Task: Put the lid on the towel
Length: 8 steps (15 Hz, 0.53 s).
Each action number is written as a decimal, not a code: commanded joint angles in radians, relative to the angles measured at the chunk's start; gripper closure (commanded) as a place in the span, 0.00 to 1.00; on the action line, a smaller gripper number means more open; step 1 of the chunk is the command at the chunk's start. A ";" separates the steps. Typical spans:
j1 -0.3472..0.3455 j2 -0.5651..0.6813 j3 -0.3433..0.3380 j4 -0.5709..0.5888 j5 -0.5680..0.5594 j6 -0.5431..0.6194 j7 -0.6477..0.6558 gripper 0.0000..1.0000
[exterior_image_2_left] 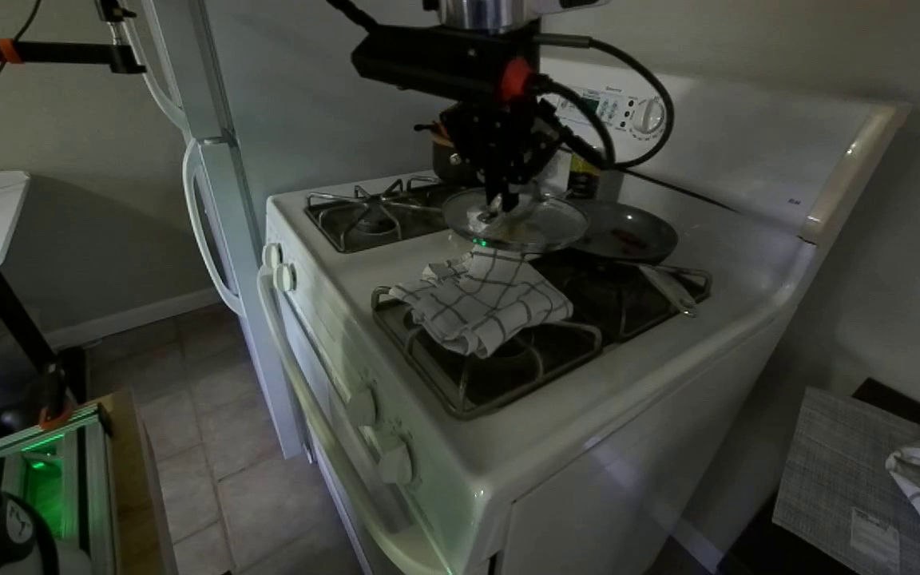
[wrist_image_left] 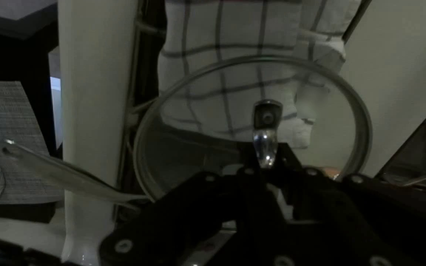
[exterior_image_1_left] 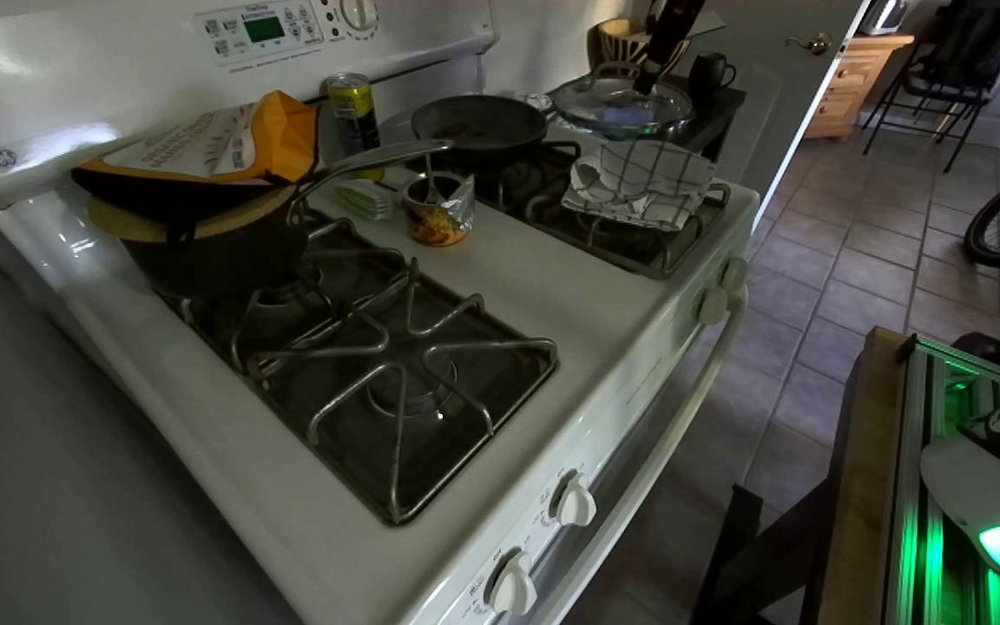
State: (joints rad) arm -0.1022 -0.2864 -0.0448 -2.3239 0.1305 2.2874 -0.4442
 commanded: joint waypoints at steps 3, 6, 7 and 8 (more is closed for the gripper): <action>0.038 -0.162 -0.031 -0.195 -0.008 0.083 0.121 0.95; 0.039 -0.153 -0.025 -0.219 -0.027 0.140 0.166 0.95; 0.041 -0.145 -0.023 -0.222 -0.033 0.152 0.172 0.95; 0.042 -0.131 -0.020 -0.221 -0.041 0.162 0.182 0.95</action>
State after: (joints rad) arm -0.0790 -0.4158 -0.0599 -2.5241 0.1260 2.4018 -0.3160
